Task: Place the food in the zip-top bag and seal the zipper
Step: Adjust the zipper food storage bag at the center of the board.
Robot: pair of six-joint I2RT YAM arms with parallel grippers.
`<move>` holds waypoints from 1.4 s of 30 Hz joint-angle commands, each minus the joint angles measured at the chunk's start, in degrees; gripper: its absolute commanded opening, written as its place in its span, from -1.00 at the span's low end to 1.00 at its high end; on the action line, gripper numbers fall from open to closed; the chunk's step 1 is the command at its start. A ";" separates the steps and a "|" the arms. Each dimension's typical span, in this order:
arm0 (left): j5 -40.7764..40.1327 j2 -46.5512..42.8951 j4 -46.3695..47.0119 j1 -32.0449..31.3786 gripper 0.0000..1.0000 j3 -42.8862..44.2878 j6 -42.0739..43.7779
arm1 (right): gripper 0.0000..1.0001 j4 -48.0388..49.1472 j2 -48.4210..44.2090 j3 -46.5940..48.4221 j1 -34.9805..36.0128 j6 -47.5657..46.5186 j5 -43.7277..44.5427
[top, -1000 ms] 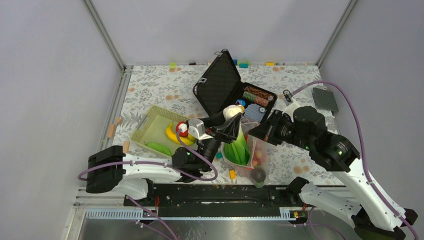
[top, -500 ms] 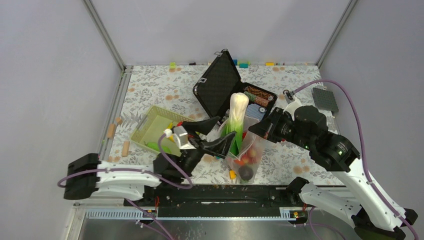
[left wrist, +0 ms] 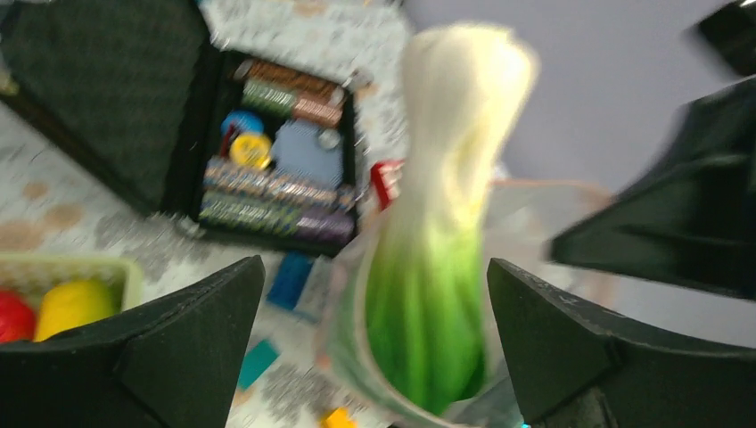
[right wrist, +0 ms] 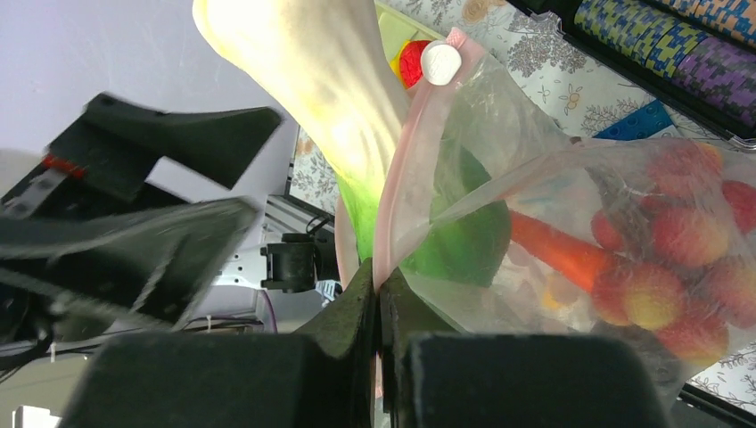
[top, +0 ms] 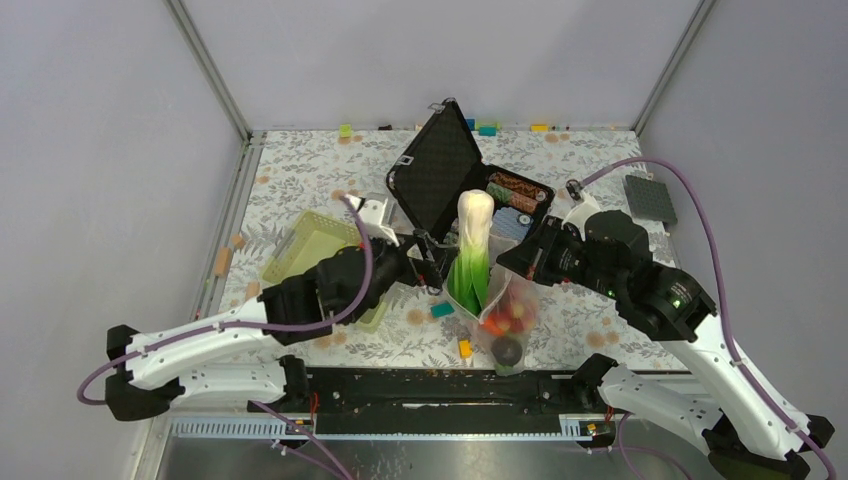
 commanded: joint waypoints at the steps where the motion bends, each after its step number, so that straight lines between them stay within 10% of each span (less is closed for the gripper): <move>1: 15.54 1.63 -20.05 6.29 0.91 2.12 -7.30 | -1.00 4.20 -0.88 0.29 -0.33 -1.83 -1.53; 16: 23.04 5.51 -16.68 8.13 0.16 -0.13 -9.77 | -1.00 6.28 -0.42 -1.43 -0.32 -2.20 -4.68; 20: 23.30 6.18 -16.96 8.13 -0.98 1.79 -8.07 | -1.00 6.12 0.33 -1.01 -0.37 -5.43 -5.07; 27: 25.10 6.12 -10.87 8.13 -1.00 5.60 -2.86 | -1.00 -9.69 5.39 8.26 -0.36 -26.40 9.24; 37: 33.56 18.19 -8.53 7.03 -1.00 23.35 6.19 | -1.00 -8.03 -0.51 11.52 -0.26 -27.67 22.63; 42: 23.54 21.63 -14.57 7.06 -1.00 28.87 9.81 | -1.00 -11.90 -4.28 11.92 -0.30 -25.78 40.76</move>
